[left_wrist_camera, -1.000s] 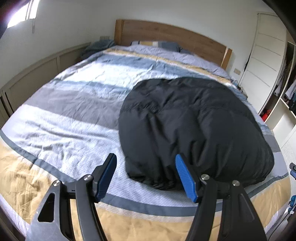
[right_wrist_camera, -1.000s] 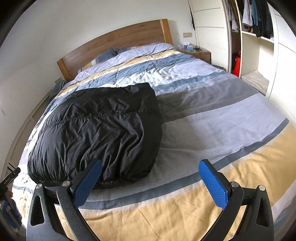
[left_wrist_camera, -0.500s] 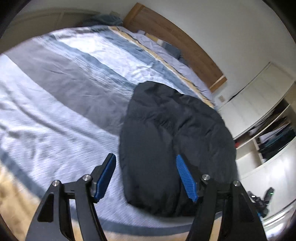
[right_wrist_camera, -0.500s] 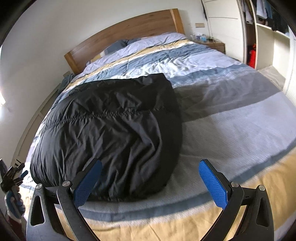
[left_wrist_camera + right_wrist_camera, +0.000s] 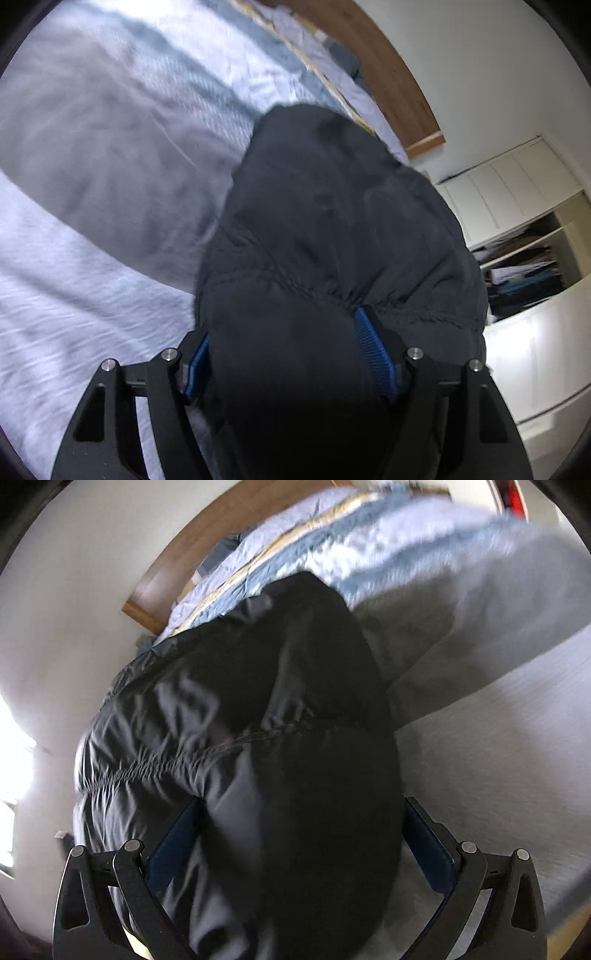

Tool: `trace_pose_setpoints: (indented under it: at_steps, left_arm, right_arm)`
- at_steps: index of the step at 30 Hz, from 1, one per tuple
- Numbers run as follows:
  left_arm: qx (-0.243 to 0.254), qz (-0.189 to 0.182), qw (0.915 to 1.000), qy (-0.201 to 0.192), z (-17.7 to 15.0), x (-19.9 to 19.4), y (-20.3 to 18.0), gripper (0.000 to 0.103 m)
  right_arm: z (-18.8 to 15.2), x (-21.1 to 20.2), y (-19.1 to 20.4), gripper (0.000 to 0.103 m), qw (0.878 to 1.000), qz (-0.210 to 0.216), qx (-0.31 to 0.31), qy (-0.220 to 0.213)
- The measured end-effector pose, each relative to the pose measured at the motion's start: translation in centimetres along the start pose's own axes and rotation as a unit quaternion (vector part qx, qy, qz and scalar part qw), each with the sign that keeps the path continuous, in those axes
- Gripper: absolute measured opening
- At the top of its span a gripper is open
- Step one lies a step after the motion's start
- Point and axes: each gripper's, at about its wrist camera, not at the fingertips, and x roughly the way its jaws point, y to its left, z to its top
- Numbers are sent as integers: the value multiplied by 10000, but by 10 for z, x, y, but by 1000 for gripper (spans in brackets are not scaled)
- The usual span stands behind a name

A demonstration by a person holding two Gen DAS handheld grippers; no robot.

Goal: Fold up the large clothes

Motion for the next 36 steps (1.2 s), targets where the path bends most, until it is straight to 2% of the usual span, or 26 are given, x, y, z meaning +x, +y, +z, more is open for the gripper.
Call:
trace_pose_setpoints:
  at_steps: [5, 7, 10, 13, 16, 17, 18, 19, 20, 21, 22, 25, 30, 36]
  left_arm:
    - [-336, -605, 9972, 300, 5, 25, 17, 80]
    - [-588, -879, 9938, 350, 1, 33, 20, 83]
    - [-911, -1184, 9875, 508, 0, 48, 15, 85]
    - [-890, -1191, 9871, 590, -1, 57, 9, 87]
    - [-823, -839, 9919, 472, -3, 61, -5, 85]
    - [-840, -763, 9926, 429, -4, 62, -9, 78]
    - [-870, -733, 9928, 387, -5, 63, -15, 59]
    - [-873, -709, 9930, 355, -7, 62, -26, 51]
    - [-810, -652, 9940, 328, -7, 61, -36, 39]
    - [-725, -611, 9950, 307, -6, 59, -46, 30]
    - [-573, -596, 9962, 270, -4, 56, -63, 27]
    - [-234, -797, 9965, 109, 2, 46, -104, 19]
    - [150, -1236, 9920, -182, 8, 23, -166, 16]
    - [247, -1782, 9818, -610, 14, -41, -205, 16]
  right_arm:
    - [2, 25, -22, 103, 9972, 683, 167, 266]
    - [2, 33, -20, 103, 9958, 843, 80, 353]
    - [2, 52, -7, 103, 9867, 1454, 64, 721]
    - [-2, 61, -1, 103, 9848, 1538, 4, 803]
    - [-2, 65, -3, 103, 9859, 1489, 119, 760]
    - [-2, 66, -2, 103, 9862, 1456, 146, 781]
    - [-2, 66, 1, 103, 9860, 1442, 163, 821]
    - [-4, 64, 4, 102, 9863, 1423, 184, 815]
    - [-3, 62, 7, 98, 9865, 1422, 213, 787]
    - [-4, 59, 11, 84, 9858, 1484, 226, 758]
    - [-3, 55, 17, 69, 9851, 1557, 213, 696]
    - [5, 37, 45, 45, 9848, 1647, -133, 536]
    - [14, -2, 106, 33, 9826, 1588, -929, 260]
    - [21, -75, 149, 29, 9700, 2034, -1299, -302]
